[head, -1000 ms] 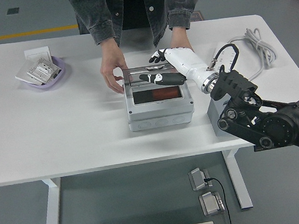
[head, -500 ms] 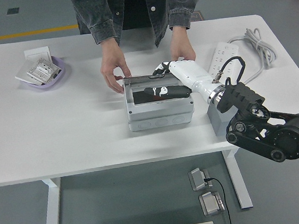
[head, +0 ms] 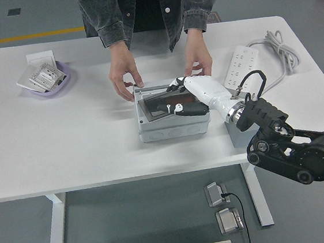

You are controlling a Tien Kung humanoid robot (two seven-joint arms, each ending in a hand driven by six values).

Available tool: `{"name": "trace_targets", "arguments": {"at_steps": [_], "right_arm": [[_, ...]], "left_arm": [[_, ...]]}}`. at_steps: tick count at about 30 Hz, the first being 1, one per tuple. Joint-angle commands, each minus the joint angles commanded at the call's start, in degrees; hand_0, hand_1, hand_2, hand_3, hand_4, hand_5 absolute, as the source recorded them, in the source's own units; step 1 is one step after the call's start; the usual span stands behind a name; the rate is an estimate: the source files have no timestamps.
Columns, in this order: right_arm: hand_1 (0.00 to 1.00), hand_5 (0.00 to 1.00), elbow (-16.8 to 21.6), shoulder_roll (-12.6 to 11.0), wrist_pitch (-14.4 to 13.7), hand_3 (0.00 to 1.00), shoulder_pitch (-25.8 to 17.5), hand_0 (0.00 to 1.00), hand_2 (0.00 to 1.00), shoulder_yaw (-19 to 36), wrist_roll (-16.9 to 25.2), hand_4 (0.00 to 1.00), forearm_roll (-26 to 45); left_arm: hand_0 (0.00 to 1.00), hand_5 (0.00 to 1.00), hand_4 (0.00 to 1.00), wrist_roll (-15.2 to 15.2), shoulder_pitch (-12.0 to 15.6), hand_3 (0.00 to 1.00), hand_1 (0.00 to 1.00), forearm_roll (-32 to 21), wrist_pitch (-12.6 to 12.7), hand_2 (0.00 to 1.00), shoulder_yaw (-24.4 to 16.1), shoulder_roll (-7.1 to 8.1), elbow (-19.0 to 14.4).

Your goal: Pick up the cylinder from the cube,place it in the box,flap close box

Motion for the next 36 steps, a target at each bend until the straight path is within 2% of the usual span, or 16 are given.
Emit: {"name": "trace_targets", "arguments": {"at_steps": [4, 10, 17, 20, 25, 29, 30, 35, 36], "right_arm": [[0.642, 0.978, 0.15, -0.19, 0.41, 0.709, -0.55, 0.665, 0.689, 2.0, -0.13, 0.998, -0.88], [0.644, 0.976, 0.82, -1.79, 1.54, 0.71, -2.03, 0.669, 0.689, 8.08, -0.46, 0.998, -3.7], [0.643, 0.976, 1.59, -3.81, 2.9, 0.711, -7.43, 0.673, 0.689, 17.37, -0.72, 0.998, -7.69], [0.643, 0.976, 2.32, -3.94, 3.05, 0.711, -10.57, 0.671, 0.688, 21.91, -0.1, 0.998, -7.26], [0.64, 0.969, 4.11, -2.62, 3.81, 0.701, -15.92, 0.65, 0.675, 30.11, 2.94, 0.998, -2.3], [0.64, 0.969, 4.61, -0.95, 5.01, 0.701, -20.29, 0.65, 0.675, 36.55, 6.9, 0.998, 4.26], [0.575, 0.87, 4.59, -0.57, 5.18, 0.659, -21.41, 0.563, 0.625, 38.15, 8.03, 0.99, 6.42], [0.575, 0.87, 4.13, 0.39, 6.56, 0.659, -25.95, 0.563, 0.625, 44.48, 13.27, 0.99, 16.86], [0.482, 0.759, 3.99, 0.5, 6.92, 0.615, -26.62, 0.496, 0.586, 45.42, 14.08, 0.933, 18.92]], "left_arm": [[0.638, 0.122, 0.65, 0.01, 0.09, 0.688, 0.659, -0.56, -0.03, 0.617, 0.55, -0.04, 0.1], [0.639, 0.122, 0.651, 0.02, 0.24, 0.688, 0.658, -0.86, -0.07, 0.617, 0.76, -0.03, 0.16], [0.639, 0.122, 0.652, 0.06, 0.44, 0.689, 0.658, -1.37, -0.1, 0.617, 1.09, -0.12, 0.27], [0.637, 0.121, 0.652, 0.09, 0.61, 0.688, 0.658, -1.46, -0.13, 0.616, 1.11, -0.16, 0.36], [0.638, 0.12, 0.654, 0.13, 0.74, 0.689, 0.659, -1.24, -0.14, 0.617, 0.79, -0.14, 0.45], [0.638, 0.12, 0.654, 0.24, 0.81, 0.689, 0.659, -0.73, -0.07, 0.617, 0.07, -0.15, 0.45], [0.638, 0.12, 0.653, 0.31, 0.83, 0.689, 0.659, -0.56, 0.03, 0.617, -0.19, -0.15, 0.43], [0.638, 0.12, 0.653, 0.92, 0.95, 0.689, 0.659, 0.68, 0.86, 0.617, -1.76, -0.1, 0.31], [0.638, 0.121, 0.653, 1.04, 0.97, 0.688, 0.659, 0.9, 0.99, 0.618, -2.08, -0.07, 0.29]]}}
